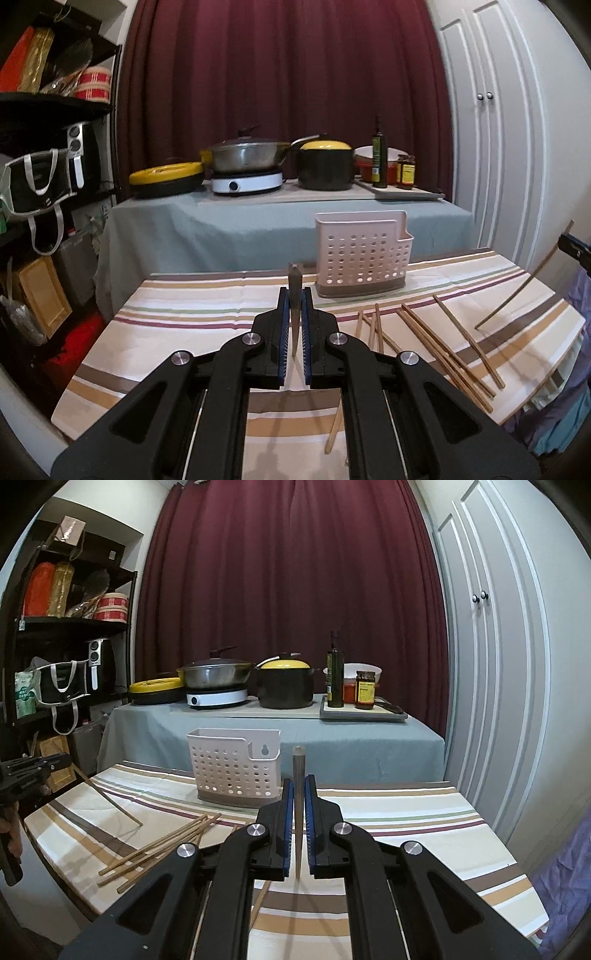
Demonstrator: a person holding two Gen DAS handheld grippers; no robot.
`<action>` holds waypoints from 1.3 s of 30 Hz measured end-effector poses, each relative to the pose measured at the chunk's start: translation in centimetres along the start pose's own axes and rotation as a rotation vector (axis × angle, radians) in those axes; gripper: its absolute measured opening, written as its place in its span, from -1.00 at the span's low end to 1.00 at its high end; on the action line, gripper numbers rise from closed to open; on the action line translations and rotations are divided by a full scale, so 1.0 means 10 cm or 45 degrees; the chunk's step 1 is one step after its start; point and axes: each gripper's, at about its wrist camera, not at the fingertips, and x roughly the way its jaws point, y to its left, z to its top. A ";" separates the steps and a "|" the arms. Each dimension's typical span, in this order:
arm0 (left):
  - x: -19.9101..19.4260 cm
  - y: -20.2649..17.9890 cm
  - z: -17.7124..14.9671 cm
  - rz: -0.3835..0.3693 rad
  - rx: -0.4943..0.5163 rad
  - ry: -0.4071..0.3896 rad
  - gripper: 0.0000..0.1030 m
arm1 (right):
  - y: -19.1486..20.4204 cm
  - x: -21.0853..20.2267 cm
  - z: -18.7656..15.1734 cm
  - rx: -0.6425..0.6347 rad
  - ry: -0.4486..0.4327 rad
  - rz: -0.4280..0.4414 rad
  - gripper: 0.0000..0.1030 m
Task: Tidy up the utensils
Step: 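Lift both held chopsticks upright and carry them over the white utensil holder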
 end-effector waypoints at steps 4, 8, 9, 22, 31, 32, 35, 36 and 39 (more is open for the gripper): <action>0.07 0.06 0.08 0.020 -0.015 0.025 -0.87 | -0.03 0.09 0.06 -0.001 0.007 -0.005 -0.87; 0.17 0.07 0.16 0.037 -0.013 0.026 -0.87 | -0.04 0.23 0.12 -0.003 0.006 -0.004 -0.87; 0.19 0.08 0.19 0.037 -0.012 0.026 -0.87 | -0.04 0.25 0.13 -0.004 0.004 -0.004 -0.87; 0.53 0.14 0.56 -0.008 -0.071 0.024 -0.87 | -0.08 0.53 0.35 0.025 -0.020 0.017 -0.87; 0.62 0.11 1.14 -0.087 -0.072 -0.081 -0.87 | 0.02 0.71 0.82 0.004 -0.140 0.112 -0.87; 0.63 0.10 1.22 -0.097 -0.071 -0.097 -0.87 | 0.03 0.74 0.89 0.006 -0.162 0.126 -0.87; 0.70 0.05 1.53 -0.129 -0.063 -0.157 -0.87 | 0.08 0.86 1.10 -0.007 -0.216 0.156 -0.87; 0.72 0.03 1.61 -0.134 -0.059 -0.172 -0.87 | 0.10 0.90 1.15 -0.011 -0.228 0.163 -0.87; 0.78 -0.03 1.87 -0.142 -0.046 -0.233 -0.87 | 0.13 1.08 1.34 -0.003 -0.262 0.200 -0.87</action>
